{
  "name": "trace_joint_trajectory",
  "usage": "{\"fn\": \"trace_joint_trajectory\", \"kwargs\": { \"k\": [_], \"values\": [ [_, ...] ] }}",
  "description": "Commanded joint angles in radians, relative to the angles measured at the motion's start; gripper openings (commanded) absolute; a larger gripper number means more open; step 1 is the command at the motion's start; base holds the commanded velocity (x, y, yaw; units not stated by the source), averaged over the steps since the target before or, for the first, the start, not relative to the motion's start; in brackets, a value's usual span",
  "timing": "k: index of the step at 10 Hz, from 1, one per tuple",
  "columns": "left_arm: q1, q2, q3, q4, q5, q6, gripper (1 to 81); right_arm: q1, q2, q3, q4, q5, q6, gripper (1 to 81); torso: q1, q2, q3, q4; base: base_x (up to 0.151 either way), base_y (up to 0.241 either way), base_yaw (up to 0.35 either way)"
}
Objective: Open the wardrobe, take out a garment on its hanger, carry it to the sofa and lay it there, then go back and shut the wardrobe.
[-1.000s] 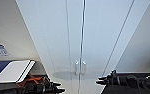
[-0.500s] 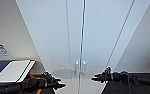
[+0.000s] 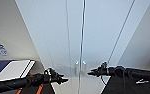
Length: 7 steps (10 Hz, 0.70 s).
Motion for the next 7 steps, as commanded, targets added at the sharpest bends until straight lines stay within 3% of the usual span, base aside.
{"fn": "trace_joint_trajectory", "kwargs": {
  "k": [1, 7],
  "values": [
    [-0.137, -0.003, -0.009, -0.02, 0.006, -0.002, 81.1, 0.163, 0.011, -0.018, -0.002, -0.024, 0.006, 81.1, 0.0, 0.0, 0.0, 0.0, 0.0, 0.0, 0.0],
    [-0.163, 0.06, -0.069, -0.028, 0.046, -0.002, 81.1, 0.178, 0.103, -0.136, 0.001, -0.03, 0.006, 81.1, 0.0, 0.0, -0.001, 0.0, 0.0, 0.0, 0.0]
  ]
}}
